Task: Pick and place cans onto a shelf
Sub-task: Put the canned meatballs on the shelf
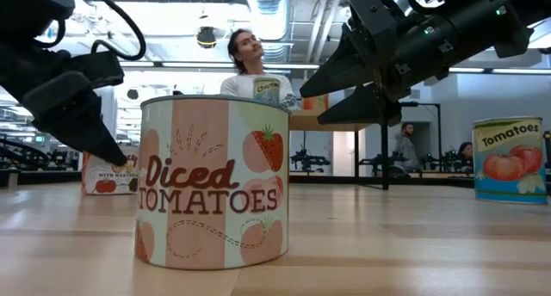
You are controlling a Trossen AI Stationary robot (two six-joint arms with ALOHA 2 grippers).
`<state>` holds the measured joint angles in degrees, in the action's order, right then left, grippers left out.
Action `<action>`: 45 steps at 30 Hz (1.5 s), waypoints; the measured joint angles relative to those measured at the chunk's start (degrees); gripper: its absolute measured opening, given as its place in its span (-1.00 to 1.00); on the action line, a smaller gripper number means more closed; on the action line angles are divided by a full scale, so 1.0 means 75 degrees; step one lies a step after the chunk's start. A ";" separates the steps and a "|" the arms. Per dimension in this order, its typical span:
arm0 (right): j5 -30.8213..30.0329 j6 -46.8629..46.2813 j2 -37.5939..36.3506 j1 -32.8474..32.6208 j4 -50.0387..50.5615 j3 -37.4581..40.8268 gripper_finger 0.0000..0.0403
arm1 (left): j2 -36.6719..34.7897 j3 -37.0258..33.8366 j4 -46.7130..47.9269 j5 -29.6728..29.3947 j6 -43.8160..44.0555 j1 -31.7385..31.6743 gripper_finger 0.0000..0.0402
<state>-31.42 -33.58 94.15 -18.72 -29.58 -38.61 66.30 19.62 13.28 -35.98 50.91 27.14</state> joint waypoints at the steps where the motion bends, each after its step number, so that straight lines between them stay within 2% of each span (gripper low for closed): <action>1: 0.0000 0.0000 0.0000 0.0000 0.0000 0.0000 0.71 | 0.0000 0.0005 0.0002 0.0102 -0.0128 -0.0061 0.33; 4: 0.0000 0.0006 0.0000 0.0000 0.0000 0.0000 0.72 | 0.0000 0.0204 0.0092 0.0563 -0.0883 -0.0298 0.33; 8: 0.0007 0.0066 0.0000 0.0036 0.0000 0.0000 0.70 | 0.0000 0.0938 0.0449 0.1009 -0.2580 -0.0591 0.34; 16: 0.0012 0.0079 0.0000 0.0067 0.0000 0.0000 0.69 | 0.0003 0.3477 0.2469 0.1172 -0.5965 -0.1561 0.38; 20: 0.0013 0.0082 0.0000 0.0067 0.0000 0.0000 0.69 | 0.0000 0.4702 0.2944 0.1345 -0.7365 -0.2623 0.37; 25: 0.0015 0.0082 0.0000 0.0061 0.0000 0.0000 0.69 | 0.0056 0.5355 0.2617 0.3040 -0.8759 -0.4435 0.39; 28: 0.0015 0.0082 0.0001 0.0058 0.0003 0.0000 0.68 | 0.0062 0.5374 0.2397 0.3472 -0.9712 -0.5561 0.38; 30: 0.0017 0.0082 0.0003 0.0058 0.0023 0.0000 0.68 | 0.0061 0.5377 0.2210 0.3820 -0.9993 -0.6342 0.38; 33: 0.0017 0.0080 0.0002 0.0058 0.0053 0.0000 0.68 | 0.0064 0.5377 0.2158 0.4965 -1.0140 -0.7471 0.38; 38: 0.0025 0.0082 0.0003 0.0111 0.0058 0.0000 0.68 | 0.0396 0.5383 0.1827 0.6179 -1.0230 -0.8877 0.38; 41: 0.0036 0.0079 0.0003 0.0134 0.0075 0.0000 0.68 | 0.0842 0.5386 0.1612 0.6928 -1.0096 -0.9346 0.38; 45: 0.0099 0.0079 0.0003 0.0106 0.0142 0.0000 0.67 | 0.1490 0.5377 0.1666 0.7112 -1.0081 -0.9486 0.38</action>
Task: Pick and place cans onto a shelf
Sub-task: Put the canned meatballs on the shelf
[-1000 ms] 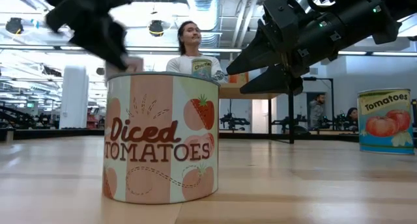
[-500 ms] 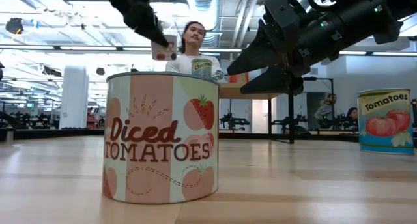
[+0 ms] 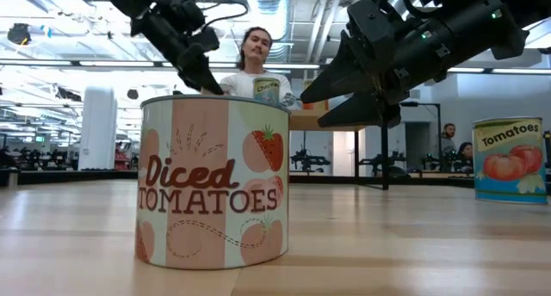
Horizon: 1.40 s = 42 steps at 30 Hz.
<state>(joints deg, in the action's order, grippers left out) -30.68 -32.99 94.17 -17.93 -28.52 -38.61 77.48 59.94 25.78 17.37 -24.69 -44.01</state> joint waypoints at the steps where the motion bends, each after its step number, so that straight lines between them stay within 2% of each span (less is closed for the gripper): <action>1: 0.0000 0.0003 0.0000 -0.0012 0.0002 0.0000 0.67 | 0.0105 0.0018 -0.0090 0.0034 -0.0001 -0.0006 0.38; 6: 0.0016 0.0000 0.0000 -0.0012 0.0188 0.0000 0.67 | 0.0325 0.0210 0.0037 -0.0013 -0.0009 -0.0003 0.38; 11: 0.0012 -0.0003 0.0000 -0.0009 0.0288 0.0000 0.67 | 0.0380 0.0958 0.1376 -0.0120 -0.0080 -0.0003 0.38; 14: 0.0012 -0.0006 0.0000 -0.0009 0.0319 0.0000 0.67 | 0.0360 0.1351 0.1772 -0.0105 -0.0161 -0.0003 0.38; 20: 0.0054 -0.0105 0.0000 -0.0021 0.0321 0.0000 0.68 | 0.0397 0.1358 0.1821 0.0026 0.0024 -0.0003 0.39; 35: 0.0082 -0.0146 0.0000 -0.0065 0.0374 0.0000 0.68 | 0.0660 0.1349 0.1911 -0.0010 0.0200 -0.0067 0.59; 37: 0.0084 -0.0143 0.0000 -0.0065 0.0376 0.0000 0.68 | 0.0660 0.1349 0.1905 -0.0139 0.0254 -0.0067 0.61; 40: 0.0082 -0.0144 0.0000 -0.0065 0.0377 0.0000 0.68 | 0.0663 0.1407 0.1998 -0.0939 0.0388 -0.0065 0.63; 42: 0.0082 -0.0143 0.0000 -0.0065 0.0377 0.0000 0.68 | 0.0626 0.1437 0.2060 -0.1089 0.0383 -0.0073 0.64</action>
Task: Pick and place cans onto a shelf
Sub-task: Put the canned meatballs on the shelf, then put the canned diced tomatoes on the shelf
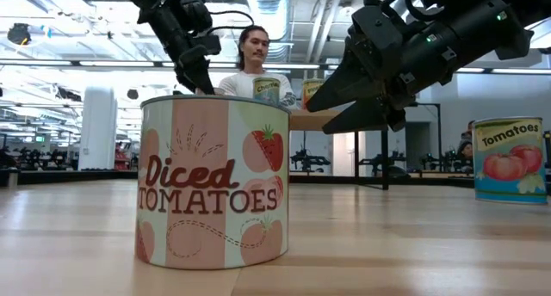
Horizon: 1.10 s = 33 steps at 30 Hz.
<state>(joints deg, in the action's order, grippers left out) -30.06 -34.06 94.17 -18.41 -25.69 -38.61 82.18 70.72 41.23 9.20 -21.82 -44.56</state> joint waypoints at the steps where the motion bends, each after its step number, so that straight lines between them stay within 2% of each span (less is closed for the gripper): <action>1: 0.0000 -0.0003 0.0000 0.0000 0.0000 0.0000 0.68 | -0.0057 0.0000 0.0025 -0.0004 0.0000 -0.0003 0.64; 10: 0.0000 0.0005 0.0000 0.0008 0.0000 0.0000 0.68 | -0.1105 0.0003 0.0097 0.0106 0.0284 0.0316 0.64; 15: 0.0000 0.0119 0.0000 0.0017 0.0000 0.0000 0.68 | -0.1826 0.0009 0.0625 0.0127 0.0814 0.0901 0.64; 18: 0.0001 0.0130 0.0000 0.0020 0.0000 0.0000 0.68 | -0.2278 -0.0128 0.1026 0.0094 0.1522 0.1462 0.64; 21: 0.0003 0.0146 0.0000 0.0017 0.0000 0.0000 0.68 | -0.2825 -0.0708 0.1075 0.0011 0.2231 0.2341 0.64; 25: 0.0006 0.0149 0.0000 0.0001 0.0003 0.0000 0.68 | -0.3652 -0.1843 0.1001 -0.0648 0.3550 0.3904 0.64; 29: 0.0006 0.0146 0.0000 -0.0012 0.0006 0.0000 0.68 | -0.4478 -0.3003 0.0543 -0.1334 0.5250 0.5812 0.64; 33: 0.0007 0.0145 0.0000 -0.0011 0.0002 0.0000 0.68 | -0.5044 -0.3760 -0.0061 -0.1893 0.6756 0.7900 0.64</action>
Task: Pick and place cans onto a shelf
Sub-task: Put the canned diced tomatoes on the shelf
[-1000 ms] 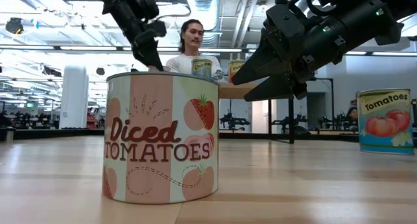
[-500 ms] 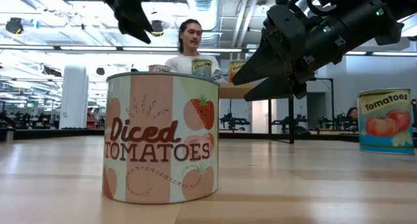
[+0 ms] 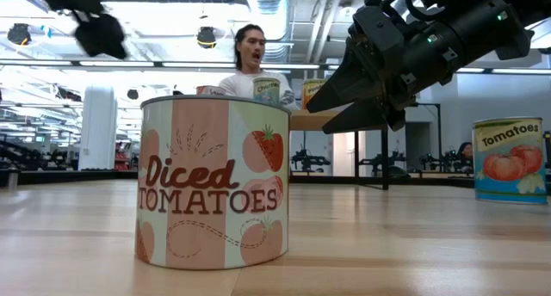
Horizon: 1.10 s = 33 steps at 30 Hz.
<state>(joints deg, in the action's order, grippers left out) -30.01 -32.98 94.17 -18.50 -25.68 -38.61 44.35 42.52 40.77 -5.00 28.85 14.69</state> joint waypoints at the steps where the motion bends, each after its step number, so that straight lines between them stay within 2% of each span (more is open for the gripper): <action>1: 0.0002 -0.0003 0.0000 0.0020 -0.0002 0.0000 0.68 | -0.0042 -0.0104 -0.0098 -0.0097 0.0261 0.0515 0.64; 5: 0.0005 -0.0121 0.0000 0.0046 -0.0008 0.0000 0.68 | 0.0178 -0.0212 -0.0747 -0.0668 0.0851 0.2571 0.64; 8: 0.0007 -0.0169 0.0000 0.0084 -0.0028 0.0000 0.68 | 0.0683 -0.0212 -0.1508 -0.1160 0.0684 0.3814 0.64; 12: 0.0008 -0.0285 0.0000 0.0140 -0.0091 0.0003 0.68 | 0.1518 -0.0212 -0.2110 -0.2816 0.0119 0.4637 0.64; 15: 0.0005 -0.0457 0.0000 0.0191 -0.0093 0.0003 0.68 | 0.2078 -0.0212 -0.2460 -0.3814 0.0233 0.4512 0.64; 18: -0.0002 -0.0456 0.0000 0.0191 -0.0028 0.0003 0.68 | 0.2697 -0.0212 -0.2979 -0.3913 0.0240 0.4088 0.64; 23: -0.0068 -0.0284 -0.0379 0.0186 0.0506 0.0000 0.68 | 0.4016 -0.0209 -0.4842 -0.3281 -0.0560 0.3353 0.64; 27: -0.0518 -0.0331 -0.0822 0.0097 0.1369 0.0000 0.68 | 0.5108 -0.0201 -0.6986 -0.2846 -0.1303 0.2914 0.64; 33: -0.0820 -0.0397 -0.1075 -0.0130 0.1624 0.0000 0.68 | 0.6588 -0.0206 -0.9270 -0.2419 -0.1347 0.2492 0.64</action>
<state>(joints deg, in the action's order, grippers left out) -36.16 -35.95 86.11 -19.47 -13.50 -38.61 93.76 40.97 -28.75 -23.14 18.75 33.38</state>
